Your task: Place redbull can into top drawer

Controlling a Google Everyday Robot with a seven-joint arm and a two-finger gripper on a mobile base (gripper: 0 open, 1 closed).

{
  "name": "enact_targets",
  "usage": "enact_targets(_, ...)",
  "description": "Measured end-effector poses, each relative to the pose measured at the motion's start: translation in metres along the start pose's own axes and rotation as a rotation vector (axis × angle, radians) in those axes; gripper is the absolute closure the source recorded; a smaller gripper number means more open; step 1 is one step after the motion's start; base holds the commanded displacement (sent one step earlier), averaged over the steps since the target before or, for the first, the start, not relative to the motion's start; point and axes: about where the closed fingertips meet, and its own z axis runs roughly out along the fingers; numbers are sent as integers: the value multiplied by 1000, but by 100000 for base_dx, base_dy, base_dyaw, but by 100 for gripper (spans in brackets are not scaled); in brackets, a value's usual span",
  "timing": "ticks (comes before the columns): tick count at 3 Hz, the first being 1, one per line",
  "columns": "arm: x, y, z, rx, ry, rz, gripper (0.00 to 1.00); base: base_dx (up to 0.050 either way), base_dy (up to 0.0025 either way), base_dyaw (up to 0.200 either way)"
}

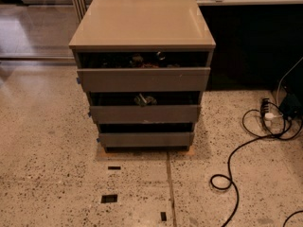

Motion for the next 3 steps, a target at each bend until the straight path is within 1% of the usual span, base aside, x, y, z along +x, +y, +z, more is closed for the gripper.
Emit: enact_targets(3,0,0,0,0,0,0,0,0,0,0)
